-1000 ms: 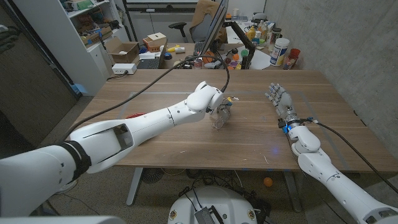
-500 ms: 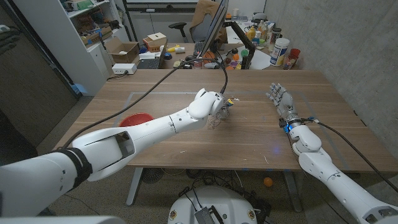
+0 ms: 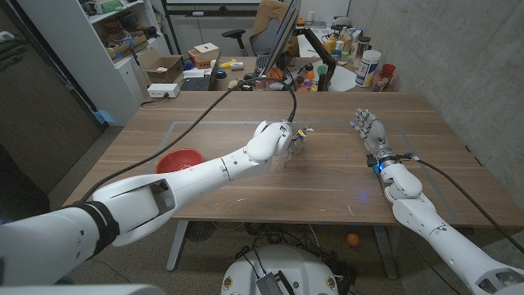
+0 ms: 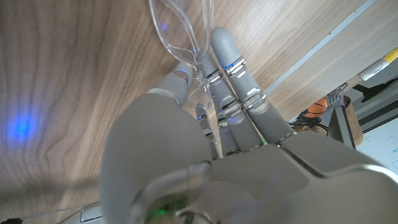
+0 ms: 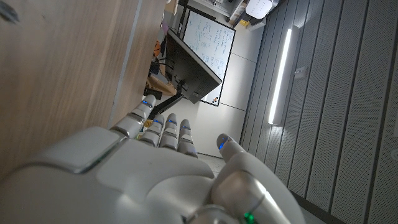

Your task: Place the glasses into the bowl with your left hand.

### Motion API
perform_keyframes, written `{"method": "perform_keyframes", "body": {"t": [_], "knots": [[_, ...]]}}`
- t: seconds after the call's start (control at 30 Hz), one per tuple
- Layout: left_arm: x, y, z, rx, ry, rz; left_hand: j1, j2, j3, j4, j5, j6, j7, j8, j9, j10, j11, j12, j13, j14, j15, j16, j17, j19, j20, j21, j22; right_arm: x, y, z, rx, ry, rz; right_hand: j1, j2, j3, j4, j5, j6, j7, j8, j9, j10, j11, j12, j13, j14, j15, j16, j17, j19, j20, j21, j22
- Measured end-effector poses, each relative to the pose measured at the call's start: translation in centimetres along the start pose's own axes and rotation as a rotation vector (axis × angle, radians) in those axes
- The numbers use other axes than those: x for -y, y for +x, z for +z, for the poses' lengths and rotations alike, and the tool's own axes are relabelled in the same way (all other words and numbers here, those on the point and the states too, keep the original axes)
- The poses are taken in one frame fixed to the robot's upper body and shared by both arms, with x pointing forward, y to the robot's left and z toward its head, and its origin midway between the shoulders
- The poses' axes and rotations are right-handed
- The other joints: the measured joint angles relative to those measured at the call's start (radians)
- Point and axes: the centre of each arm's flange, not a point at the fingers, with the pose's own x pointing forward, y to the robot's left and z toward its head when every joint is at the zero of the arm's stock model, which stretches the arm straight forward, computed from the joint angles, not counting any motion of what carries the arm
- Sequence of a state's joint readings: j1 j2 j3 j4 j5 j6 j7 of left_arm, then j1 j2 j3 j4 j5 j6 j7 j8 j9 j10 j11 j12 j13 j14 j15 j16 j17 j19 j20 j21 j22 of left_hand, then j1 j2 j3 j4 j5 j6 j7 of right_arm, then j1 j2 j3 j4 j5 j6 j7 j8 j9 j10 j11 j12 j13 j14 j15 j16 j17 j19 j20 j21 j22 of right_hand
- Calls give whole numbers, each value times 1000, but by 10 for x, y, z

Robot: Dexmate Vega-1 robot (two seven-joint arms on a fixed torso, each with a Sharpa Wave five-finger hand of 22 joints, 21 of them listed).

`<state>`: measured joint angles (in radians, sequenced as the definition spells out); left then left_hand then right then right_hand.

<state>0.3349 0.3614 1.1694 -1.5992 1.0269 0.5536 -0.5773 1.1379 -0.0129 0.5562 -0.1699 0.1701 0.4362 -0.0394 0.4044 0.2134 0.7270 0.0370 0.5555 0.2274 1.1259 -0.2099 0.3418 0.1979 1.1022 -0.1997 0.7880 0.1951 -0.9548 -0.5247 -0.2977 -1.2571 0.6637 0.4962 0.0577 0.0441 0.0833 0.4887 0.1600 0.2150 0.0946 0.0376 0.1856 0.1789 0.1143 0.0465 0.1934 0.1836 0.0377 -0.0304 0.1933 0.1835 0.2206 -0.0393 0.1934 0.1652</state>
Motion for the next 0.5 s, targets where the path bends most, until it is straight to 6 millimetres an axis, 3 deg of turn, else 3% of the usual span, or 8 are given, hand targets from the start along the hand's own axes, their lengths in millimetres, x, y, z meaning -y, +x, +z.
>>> {"method": "perform_keyframes", "body": {"t": [0.5], "knots": [[-9, -6, -9, 14, -10, 68, 9, -9, -16, 0, -3, 7, 0, -7, 0, 7, -14, -7, 3, 15, -11, -2, 0, 0, 0, 12, 0, -4, 4, 1, -6, -10, 5, 0, 0, 0, 0, 0, 0, 0, 0, 0, 0, 0, 0, 0, 0, 0, 0, 0, 0, 0, 0, 0]]}}
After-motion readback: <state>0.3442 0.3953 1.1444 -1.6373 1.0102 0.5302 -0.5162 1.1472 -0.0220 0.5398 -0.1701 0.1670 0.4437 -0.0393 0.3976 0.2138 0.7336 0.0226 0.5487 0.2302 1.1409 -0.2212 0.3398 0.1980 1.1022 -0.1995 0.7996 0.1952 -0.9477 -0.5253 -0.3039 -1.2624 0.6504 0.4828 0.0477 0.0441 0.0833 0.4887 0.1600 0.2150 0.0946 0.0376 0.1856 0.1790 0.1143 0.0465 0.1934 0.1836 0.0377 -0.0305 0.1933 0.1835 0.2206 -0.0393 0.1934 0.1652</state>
